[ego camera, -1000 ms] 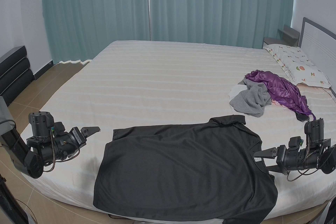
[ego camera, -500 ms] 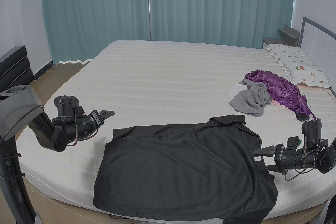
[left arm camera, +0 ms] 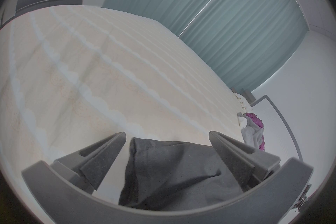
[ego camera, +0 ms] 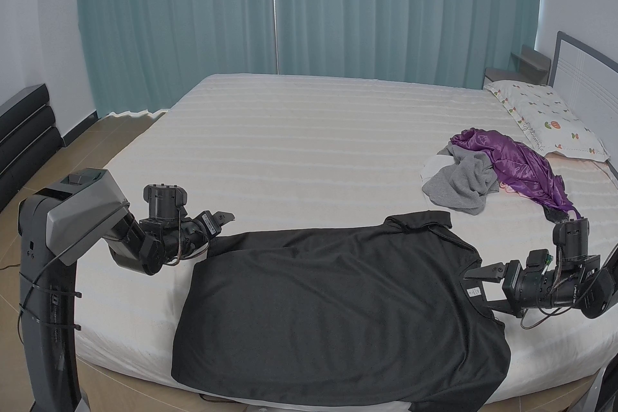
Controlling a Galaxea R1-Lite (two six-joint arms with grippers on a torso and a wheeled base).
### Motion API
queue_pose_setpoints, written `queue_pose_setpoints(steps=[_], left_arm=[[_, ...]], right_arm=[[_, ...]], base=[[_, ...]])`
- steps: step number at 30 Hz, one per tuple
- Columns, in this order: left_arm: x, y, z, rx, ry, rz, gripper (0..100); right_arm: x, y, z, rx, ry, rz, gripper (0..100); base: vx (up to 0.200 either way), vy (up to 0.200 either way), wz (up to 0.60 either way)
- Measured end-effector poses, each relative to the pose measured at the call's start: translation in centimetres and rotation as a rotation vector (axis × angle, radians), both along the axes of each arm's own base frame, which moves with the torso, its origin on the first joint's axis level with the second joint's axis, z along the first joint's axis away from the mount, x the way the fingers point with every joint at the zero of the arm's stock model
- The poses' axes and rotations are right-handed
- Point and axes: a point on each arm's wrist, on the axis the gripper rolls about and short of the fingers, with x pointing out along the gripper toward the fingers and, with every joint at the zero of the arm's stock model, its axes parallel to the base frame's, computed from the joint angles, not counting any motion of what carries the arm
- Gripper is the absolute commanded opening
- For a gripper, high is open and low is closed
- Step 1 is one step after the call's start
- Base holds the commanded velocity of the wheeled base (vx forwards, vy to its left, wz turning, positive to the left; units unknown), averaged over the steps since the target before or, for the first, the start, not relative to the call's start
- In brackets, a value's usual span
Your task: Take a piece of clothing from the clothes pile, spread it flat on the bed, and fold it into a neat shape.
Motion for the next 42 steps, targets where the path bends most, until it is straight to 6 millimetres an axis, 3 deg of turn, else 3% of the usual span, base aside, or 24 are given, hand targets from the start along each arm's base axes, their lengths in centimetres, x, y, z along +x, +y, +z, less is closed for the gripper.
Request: queue_pose_setpoints(steps=[13, 14, 26, 36, 42], left_arm=[[0.1, -0.8, -1.8, 0.028, 0.028, 0.010, 100], [0.1, -0.9, -1.8, 0.028, 0.028, 0.010, 0], [1.1, -0.6, -2.1, 0.022, 0.012, 0.082, 0], [2.3, 0.4, -0.9, -0.048, -0.029, 0.185, 0], [3.4, 1.1, 0.2, -0.054, -0.075, 0.205, 0]], right_arm=[[0.1, -0.1, -0.5, -0.001, 0.021, -0.003, 100], [0.1, -0.1, -0.5, -0.002, 0.021, -0.002, 100], [0.3, -0.1, -0.9, -0.004, 0.037, -0.001, 100], [0.7, 0.0, -0.8, -0.003, -0.010, 0.000, 100], [2.8, 0.7, -0.3, -0.017, -0.150, -0.005, 100]], base=[[0.000, 0.000, 0.00], [0.000, 0.000, 0.00], [0.000, 0.000, 0.00], [0.000, 0.000, 0.00], [0.000, 0.000, 0.00]])
